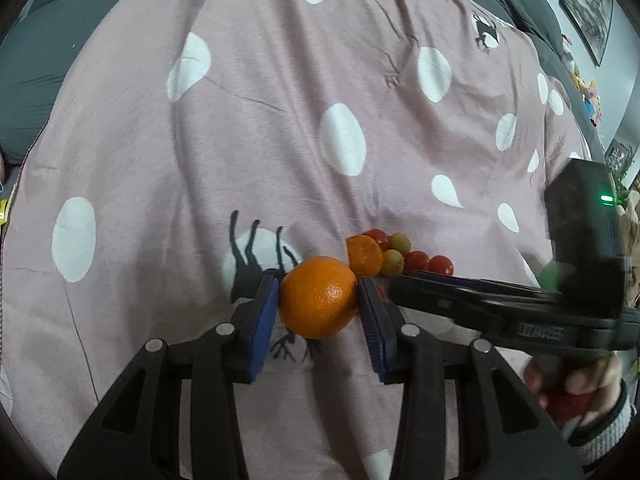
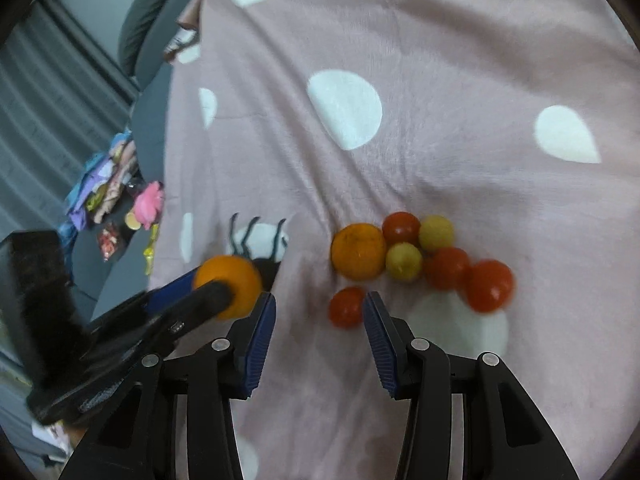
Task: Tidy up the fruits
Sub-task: 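Grasp the large orange with the left gripper while the right gripper grasps the small orange, then carry both oranges over the green bowl and release them inside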
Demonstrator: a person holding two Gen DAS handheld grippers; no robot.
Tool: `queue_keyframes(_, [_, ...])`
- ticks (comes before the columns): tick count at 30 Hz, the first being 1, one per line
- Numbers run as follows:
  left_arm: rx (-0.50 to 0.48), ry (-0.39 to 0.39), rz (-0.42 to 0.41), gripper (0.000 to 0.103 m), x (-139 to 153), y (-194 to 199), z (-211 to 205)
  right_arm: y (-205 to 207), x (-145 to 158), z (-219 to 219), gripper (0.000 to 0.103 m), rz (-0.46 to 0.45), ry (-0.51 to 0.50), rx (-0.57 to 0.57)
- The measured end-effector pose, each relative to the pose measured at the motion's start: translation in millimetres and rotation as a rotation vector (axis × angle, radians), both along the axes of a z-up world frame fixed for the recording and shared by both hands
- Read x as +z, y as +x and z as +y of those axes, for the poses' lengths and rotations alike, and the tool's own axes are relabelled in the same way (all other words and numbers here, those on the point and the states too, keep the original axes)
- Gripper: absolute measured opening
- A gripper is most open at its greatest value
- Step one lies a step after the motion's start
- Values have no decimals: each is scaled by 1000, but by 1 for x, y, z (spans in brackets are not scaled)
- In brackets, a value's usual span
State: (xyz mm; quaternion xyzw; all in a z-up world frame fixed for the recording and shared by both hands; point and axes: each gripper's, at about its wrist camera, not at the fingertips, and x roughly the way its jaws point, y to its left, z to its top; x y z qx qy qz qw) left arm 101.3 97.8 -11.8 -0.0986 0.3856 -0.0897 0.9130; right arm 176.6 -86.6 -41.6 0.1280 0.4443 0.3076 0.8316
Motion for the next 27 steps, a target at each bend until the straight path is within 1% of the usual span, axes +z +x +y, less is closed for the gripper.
queue_keyframes(4, [5, -17, 9, 41, -4, 1, 8, 16, -13, 16, 48, 5, -108, -39])
queue_keyframes(8, [0, -19, 18, 41, -8, 2, 10, 24, -16, 24, 48, -15, -144, -71])
queue_keyframes(11, [1, -21, 21, 41, -8, 2, 11, 33, -19, 32, 48, -15, -179, -75])
queue_keyframes(12, [1, -21, 23, 41, -9, 2, 11, 33, -19, 34, 44, -21, -191, -74])
queue_keyframes(15, [1, -9, 29, 41, -6, 0, 9, 32, -17, 31, 41, -10, -183, -78])
queue_keyframes(18, [-5, 4, 29, 41, -3, -3, 5, 23, -9, 24, 41, -6, -157, -95])
queue_keyframes(21, [-13, 17, 29, 41, 2, -9, -1, 2, 7, 11, 41, -25, -130, -94])
queue_keyframes(27, [-35, 26, 27, 41, 13, -23, -17, -39, 23, -19, 41, -37, -87, -99])
